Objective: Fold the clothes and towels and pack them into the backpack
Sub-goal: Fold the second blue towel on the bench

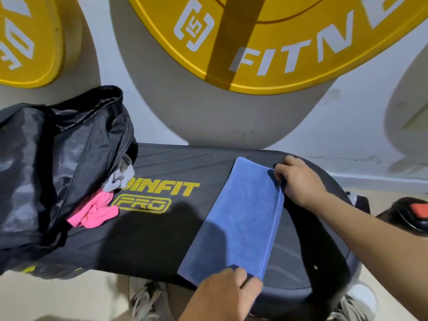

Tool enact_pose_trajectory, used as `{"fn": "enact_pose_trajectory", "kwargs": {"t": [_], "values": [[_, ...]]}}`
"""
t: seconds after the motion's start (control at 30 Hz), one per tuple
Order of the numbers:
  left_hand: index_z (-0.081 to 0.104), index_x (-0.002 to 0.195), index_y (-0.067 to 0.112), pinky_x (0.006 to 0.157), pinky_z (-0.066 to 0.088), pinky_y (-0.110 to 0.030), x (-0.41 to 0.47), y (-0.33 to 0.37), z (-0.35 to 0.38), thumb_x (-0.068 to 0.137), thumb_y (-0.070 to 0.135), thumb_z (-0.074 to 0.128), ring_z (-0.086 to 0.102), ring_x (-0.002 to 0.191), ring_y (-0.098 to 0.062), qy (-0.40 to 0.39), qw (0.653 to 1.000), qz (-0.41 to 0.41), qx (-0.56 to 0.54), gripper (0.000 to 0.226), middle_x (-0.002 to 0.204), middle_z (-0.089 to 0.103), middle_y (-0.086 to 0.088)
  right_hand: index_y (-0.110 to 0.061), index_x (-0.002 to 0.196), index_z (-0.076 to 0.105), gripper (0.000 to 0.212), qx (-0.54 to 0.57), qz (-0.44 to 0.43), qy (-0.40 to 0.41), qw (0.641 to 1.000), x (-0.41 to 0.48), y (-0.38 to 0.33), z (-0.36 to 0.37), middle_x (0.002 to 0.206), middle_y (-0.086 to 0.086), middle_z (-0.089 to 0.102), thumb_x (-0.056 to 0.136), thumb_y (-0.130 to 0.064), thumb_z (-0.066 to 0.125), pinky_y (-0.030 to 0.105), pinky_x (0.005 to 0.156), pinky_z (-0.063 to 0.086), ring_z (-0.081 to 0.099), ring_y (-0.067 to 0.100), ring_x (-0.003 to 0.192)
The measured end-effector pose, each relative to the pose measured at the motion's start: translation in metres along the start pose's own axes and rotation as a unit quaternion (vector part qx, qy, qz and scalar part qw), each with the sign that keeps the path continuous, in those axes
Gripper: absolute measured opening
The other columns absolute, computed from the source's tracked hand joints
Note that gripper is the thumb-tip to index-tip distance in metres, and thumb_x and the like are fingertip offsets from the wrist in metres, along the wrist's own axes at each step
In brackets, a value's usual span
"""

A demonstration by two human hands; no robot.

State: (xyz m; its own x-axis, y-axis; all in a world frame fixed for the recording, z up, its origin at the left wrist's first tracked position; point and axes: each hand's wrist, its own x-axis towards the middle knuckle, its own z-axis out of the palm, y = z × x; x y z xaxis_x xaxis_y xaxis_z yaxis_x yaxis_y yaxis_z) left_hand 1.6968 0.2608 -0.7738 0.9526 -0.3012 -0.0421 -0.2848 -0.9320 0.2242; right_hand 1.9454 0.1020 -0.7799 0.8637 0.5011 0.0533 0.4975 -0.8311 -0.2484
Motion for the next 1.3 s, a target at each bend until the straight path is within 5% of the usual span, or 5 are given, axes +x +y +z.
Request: {"fn": "enact_pose_trajectory", "kwargs": {"t": [0.17, 0.3, 0.57, 0.87, 1.3], "values": [[0.045, 0.089, 0.032, 0.047, 0.042, -0.015, 0.002, 0.024, 0.025, 0.075, 0.038, 0.043, 0.052, 0.058, -0.01, -0.014, 0.996, 0.074, -0.057, 0.015, 0.074, 0.042, 0.005, -0.016, 0.084, 0.061, 0.021, -0.012, 0.167, 0.02, 0.986, 0.004, -0.01, -0.021, 0.098, 0.008, 0.061, 0.074, -0.001, 0.051, 0.035, 0.072, 0.041, 0.051, 0.032, 0.102], [0.044, 0.107, 0.039, 0.071, 0.045, -0.013, 0.008, 0.024, 0.042, 0.078, 0.04, 0.034, 0.057, 0.08, -0.002, 0.011, 0.994, 0.044, -0.095, 0.031, 0.094, 0.041, 0.01, -0.014, 0.098, 0.061, 0.019, 0.082, 0.036, 0.045, 0.995, -0.017, -0.048, -0.017, 0.108, 0.004, 0.061, 0.082, -0.014, 0.049, 0.037, 0.085, 0.045, 0.05, 0.029, 0.11], [0.05, 0.12, 0.035, 0.071, 0.052, -0.04, -0.013, -0.029, 0.024, 0.075, 0.041, 0.043, 0.048, 0.107, -0.022, 0.126, 0.969, -0.215, -0.004, 0.046, 0.124, 0.064, -0.003, -0.03, 0.153, 0.006, 0.081, -0.021, -0.029, -0.104, 0.994, -0.057, -0.109, 0.051, 0.161, -0.01, 0.001, 0.084, -0.068, -0.012, 0.05, 0.115, 0.002, -0.001, 0.017, 0.149], [0.051, 0.113, 0.035, 0.057, 0.053, -0.033, -0.036, -0.018, 0.032, 0.075, 0.038, 0.045, 0.051, 0.078, -0.02, 0.158, 0.958, -0.221, -0.09, 0.039, 0.102, 0.049, 0.003, -0.034, 0.151, 0.011, 0.058, 0.03, 0.003, -0.068, 0.997, -0.06, -0.112, 0.045, 0.16, -0.01, 0.007, 0.097, -0.054, 0.017, 0.046, 0.116, 0.006, 0.001, 0.013, 0.148], [0.041, 0.09, 0.03, 0.067, 0.046, -0.036, -0.058, -0.014, 0.012, 0.088, 0.049, 0.055, 0.06, 0.077, -0.021, 0.118, 0.879, -0.408, -0.214, 0.024, 0.071, 0.064, 0.007, -0.019, 0.117, 0.058, 0.035, 0.21, 0.403, 0.058, 0.889, -0.2, -0.128, 0.027, 0.11, 0.008, 0.051, 0.087, -0.037, 0.062, 0.044, 0.088, 0.039, 0.048, 0.032, 0.11]]}}
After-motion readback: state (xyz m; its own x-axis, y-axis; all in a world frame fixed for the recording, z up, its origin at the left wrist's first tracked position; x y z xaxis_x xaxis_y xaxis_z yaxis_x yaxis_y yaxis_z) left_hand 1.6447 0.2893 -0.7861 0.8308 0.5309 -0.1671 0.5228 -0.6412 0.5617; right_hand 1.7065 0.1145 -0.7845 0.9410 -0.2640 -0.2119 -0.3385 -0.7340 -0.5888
